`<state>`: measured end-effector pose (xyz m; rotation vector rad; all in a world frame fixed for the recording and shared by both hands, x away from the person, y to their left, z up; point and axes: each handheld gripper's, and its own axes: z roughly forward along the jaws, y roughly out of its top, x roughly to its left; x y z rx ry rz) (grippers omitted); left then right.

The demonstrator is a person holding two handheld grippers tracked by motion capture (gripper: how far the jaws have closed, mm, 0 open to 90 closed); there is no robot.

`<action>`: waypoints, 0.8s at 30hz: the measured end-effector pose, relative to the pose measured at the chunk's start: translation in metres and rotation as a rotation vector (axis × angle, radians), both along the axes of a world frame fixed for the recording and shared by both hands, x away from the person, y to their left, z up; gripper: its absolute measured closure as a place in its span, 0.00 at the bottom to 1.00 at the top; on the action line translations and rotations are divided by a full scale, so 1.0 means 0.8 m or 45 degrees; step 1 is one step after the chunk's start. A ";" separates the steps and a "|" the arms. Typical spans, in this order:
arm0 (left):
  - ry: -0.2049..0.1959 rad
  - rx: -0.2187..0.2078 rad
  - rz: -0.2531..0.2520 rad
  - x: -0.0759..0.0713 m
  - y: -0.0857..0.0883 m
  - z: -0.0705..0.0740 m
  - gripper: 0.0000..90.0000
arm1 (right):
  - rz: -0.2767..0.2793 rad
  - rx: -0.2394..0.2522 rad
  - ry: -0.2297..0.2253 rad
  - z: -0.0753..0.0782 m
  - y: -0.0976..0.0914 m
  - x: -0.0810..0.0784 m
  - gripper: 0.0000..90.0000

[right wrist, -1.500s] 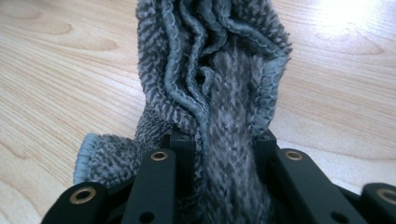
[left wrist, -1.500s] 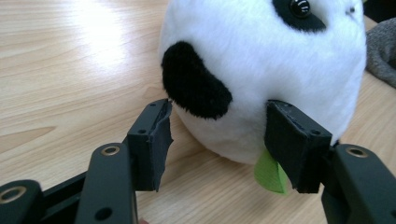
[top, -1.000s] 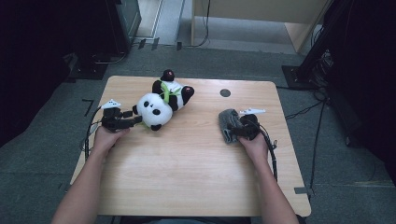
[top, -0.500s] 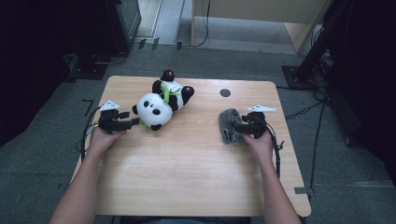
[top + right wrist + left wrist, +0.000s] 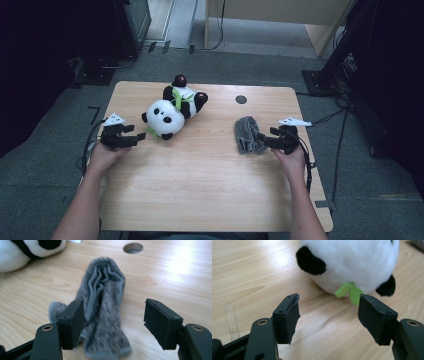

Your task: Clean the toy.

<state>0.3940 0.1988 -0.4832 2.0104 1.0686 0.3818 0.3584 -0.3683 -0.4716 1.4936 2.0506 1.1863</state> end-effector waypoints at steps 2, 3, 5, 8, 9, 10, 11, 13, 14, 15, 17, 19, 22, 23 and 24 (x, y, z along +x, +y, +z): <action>-0.003 0.023 0.001 -0.005 0.000 -0.002 0.37 | -0.015 -0.010 0.005 -0.001 -0.007 -0.006 0.38; -0.005 0.029 0.003 -0.008 0.001 -0.002 0.36 | -0.022 -0.014 0.004 -0.002 -0.010 -0.009 0.38; -0.015 0.031 0.006 -0.012 0.002 -0.003 0.36 | -0.024 -0.020 0.006 -0.004 -0.016 -0.014 0.40; -0.017 0.050 0.012 -0.015 0.003 -0.005 0.36 | -0.017 -0.048 0.010 -0.008 -0.023 -0.023 0.41; -0.012 0.062 0.017 -0.017 0.003 -0.007 0.36 | -0.020 -0.053 0.009 -0.010 -0.026 -0.026 0.41; -0.010 0.073 0.017 -0.017 0.004 -0.008 0.36 | -0.027 -0.058 0.011 -0.012 -0.030 -0.029 0.41; -0.010 0.091 0.016 -0.018 0.003 -0.011 0.36 | -0.037 -0.061 0.015 -0.013 -0.033 -0.031 0.41; -0.006 0.120 0.017 -0.017 0.003 -0.015 0.36 | -0.071 -0.065 0.031 -0.018 -0.043 -0.035 0.42; -0.002 0.129 0.025 -0.017 0.002 -0.016 0.36 | -0.089 -0.069 0.041 -0.021 -0.048 -0.036 0.42; 0.002 0.140 0.025 -0.017 0.002 -0.018 0.36 | -0.107 -0.065 0.049 -0.023 -0.052 -0.036 0.42; 0.004 0.159 0.027 -0.017 0.003 -0.022 0.36 | -0.135 -0.073 0.071 -0.028 -0.058 -0.036 0.42; 0.004 0.185 0.028 -0.017 0.003 -0.025 0.36 | -0.154 -0.080 0.094 -0.034 -0.062 -0.035 0.42; -0.004 0.225 0.027 -0.016 0.005 -0.030 0.36 | -0.167 -0.126 0.139 -0.044 -0.066 -0.032 0.43; -0.012 0.237 0.028 -0.016 0.005 -0.031 0.36 | -0.176 -0.145 0.145 -0.046 -0.067 -0.032 0.43; -0.011 0.241 0.031 -0.016 0.006 -0.032 0.36 | -0.183 -0.158 0.150 -0.048 -0.068 -0.031 0.43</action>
